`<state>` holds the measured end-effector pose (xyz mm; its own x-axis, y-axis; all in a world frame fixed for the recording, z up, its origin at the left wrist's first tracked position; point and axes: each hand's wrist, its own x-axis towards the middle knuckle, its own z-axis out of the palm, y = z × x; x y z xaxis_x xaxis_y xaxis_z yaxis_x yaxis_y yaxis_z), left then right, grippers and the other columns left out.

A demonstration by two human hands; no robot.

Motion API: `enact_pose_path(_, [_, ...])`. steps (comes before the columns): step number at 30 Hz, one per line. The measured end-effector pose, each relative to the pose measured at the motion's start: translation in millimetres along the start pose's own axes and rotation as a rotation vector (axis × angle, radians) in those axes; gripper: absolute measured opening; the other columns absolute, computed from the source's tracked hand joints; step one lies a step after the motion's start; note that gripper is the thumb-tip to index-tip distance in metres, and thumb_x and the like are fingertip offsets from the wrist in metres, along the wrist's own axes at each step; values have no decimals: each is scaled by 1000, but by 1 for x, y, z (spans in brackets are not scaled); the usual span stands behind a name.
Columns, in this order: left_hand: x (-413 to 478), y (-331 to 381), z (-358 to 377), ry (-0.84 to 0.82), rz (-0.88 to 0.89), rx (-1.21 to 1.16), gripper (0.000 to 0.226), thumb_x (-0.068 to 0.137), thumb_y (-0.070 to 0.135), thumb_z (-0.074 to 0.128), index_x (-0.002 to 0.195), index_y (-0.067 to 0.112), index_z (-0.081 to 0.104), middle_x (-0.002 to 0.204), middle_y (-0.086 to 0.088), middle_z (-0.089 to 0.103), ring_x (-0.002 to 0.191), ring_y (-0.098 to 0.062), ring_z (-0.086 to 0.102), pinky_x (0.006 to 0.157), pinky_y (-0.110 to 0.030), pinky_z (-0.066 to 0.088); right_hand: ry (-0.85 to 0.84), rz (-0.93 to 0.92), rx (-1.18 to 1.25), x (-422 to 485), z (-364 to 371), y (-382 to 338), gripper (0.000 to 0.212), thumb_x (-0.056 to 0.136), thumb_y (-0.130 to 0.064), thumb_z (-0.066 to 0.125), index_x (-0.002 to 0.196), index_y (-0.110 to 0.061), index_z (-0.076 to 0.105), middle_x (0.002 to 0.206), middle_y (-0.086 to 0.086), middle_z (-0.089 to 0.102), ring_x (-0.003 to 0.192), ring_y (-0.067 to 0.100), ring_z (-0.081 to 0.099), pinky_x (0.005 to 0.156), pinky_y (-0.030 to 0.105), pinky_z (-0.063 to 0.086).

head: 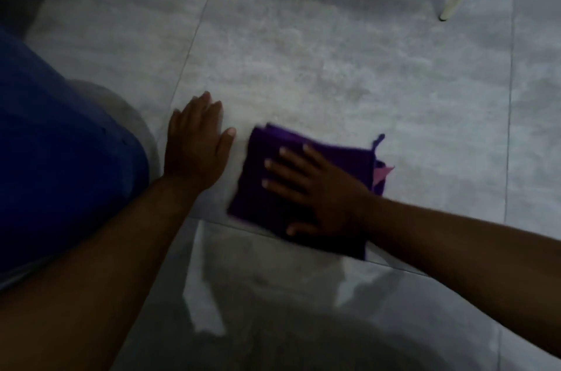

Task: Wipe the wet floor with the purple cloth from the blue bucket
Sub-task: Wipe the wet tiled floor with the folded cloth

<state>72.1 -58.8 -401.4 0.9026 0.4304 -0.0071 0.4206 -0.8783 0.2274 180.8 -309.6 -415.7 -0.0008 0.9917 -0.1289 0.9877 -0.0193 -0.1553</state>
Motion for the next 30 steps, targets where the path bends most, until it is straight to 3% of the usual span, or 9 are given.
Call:
enact_pose_path(3, [-10,-21,5,-20,-39,9,61,97,44,31,147,9,35,159,-16,27,148,-34,21,119,-56,15,-10,-209,66,-50,5,0,81,91,-68,48,156,-23,30,166,6,21,155,32,9,121,59,11])
enact_pose_path(5, [-16,-29,12,-51,-6,65,64,97,47,29,150,11,28,161,-14,21,150,-32,15,120,-55,13,-46,-214,22,-75,-2,34,80,89,-67,52,154,-22,36,164,7,27,154,33,15,121,59,13])
enact_pose_path(9, [-13,-29,15,-80,-61,49,66,95,51,28,150,15,26,163,-10,19,150,-29,13,121,-53,11,-93,105,-37,-76,-27,113,85,89,-73,37,155,-20,26,164,14,24,152,40,16,119,62,17])
enact_pose_path(13, [-4,-22,5,-52,-135,-65,61,94,49,28,145,17,38,159,-6,30,147,-27,23,120,-50,18,-74,425,-29,-1,-37,134,92,86,-82,9,159,-25,5,168,10,6,154,34,1,123,55,4])
enact_pose_path(16, [5,-24,-8,-3,-252,-297,61,93,49,27,143,17,42,151,-6,43,137,-25,39,115,-43,29,-36,496,-9,81,-39,110,90,87,-80,14,159,-28,4,169,6,0,155,32,-4,123,54,-1])
enact_pose_path(19, [12,-20,-15,106,-415,-461,53,95,46,33,135,15,50,138,-10,52,125,-27,48,103,-39,37,-27,337,-27,139,-34,59,89,87,-78,22,160,-28,9,169,7,4,155,33,-1,123,55,0])
enact_pose_path(23, [12,-21,-22,167,-540,-443,40,98,36,39,119,9,59,122,-16,60,109,-32,56,88,-37,41,-59,-42,-78,129,-21,7,86,89,-76,25,159,-27,13,168,5,9,154,34,1,122,57,1])
enact_pose_path(26, [3,-11,-23,87,-517,-352,37,97,38,40,113,12,61,117,-14,63,102,-32,59,81,-35,44,-5,-180,1,77,-13,2,81,92,-71,38,158,-25,24,167,5,16,155,32,4,122,59,7])
enact_pose_path(30, [-13,33,-14,-92,-292,-135,45,92,50,47,112,11,55,112,-16,63,98,-39,62,79,-44,53,62,-223,80,2,-7,20,72,94,-62,50,152,-21,39,164,8,28,154,33,14,121,58,16])
